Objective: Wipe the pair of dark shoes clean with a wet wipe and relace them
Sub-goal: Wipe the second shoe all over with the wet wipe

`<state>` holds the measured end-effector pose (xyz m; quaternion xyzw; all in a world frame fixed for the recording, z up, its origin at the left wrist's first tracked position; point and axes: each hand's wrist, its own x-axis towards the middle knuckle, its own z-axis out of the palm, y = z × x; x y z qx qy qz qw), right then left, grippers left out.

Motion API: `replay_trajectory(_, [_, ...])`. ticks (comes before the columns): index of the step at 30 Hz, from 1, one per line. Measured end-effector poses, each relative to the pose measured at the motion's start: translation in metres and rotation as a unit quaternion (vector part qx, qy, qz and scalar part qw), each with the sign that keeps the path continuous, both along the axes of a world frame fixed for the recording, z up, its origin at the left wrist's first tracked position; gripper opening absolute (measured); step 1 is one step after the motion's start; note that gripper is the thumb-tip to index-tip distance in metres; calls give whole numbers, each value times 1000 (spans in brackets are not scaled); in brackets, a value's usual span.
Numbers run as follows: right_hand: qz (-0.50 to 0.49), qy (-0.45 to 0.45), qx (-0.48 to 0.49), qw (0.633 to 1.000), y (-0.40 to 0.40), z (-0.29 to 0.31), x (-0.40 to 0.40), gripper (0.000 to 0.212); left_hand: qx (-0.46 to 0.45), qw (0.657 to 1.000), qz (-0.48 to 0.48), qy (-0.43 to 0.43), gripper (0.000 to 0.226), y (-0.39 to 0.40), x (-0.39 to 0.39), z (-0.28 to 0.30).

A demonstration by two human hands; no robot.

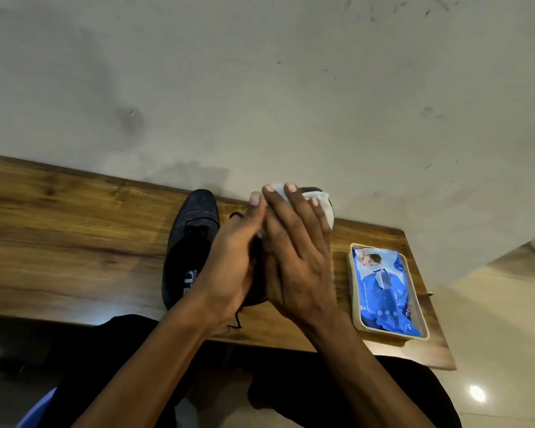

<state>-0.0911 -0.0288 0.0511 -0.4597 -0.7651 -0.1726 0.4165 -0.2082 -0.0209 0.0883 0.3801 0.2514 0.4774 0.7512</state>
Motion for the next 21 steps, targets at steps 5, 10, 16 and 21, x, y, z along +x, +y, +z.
replay_trajectory(5, [28,16,7,999,8,-5,-7,43,107,991,26,78,50,-1,-2,-3])
replay_trajectory(10, [47,15,-12,999,16,2,5,42,126,990,14,58,51,3,-11,-6])
replay_trajectory(16, [50,43,-33,997,20,8,1,44,96,995,-24,-5,52,11,-19,-16])
replay_trajectory(21, [46,147,-63,986,28,14,3,45,44,993,-66,-93,55,10,-23,-20])
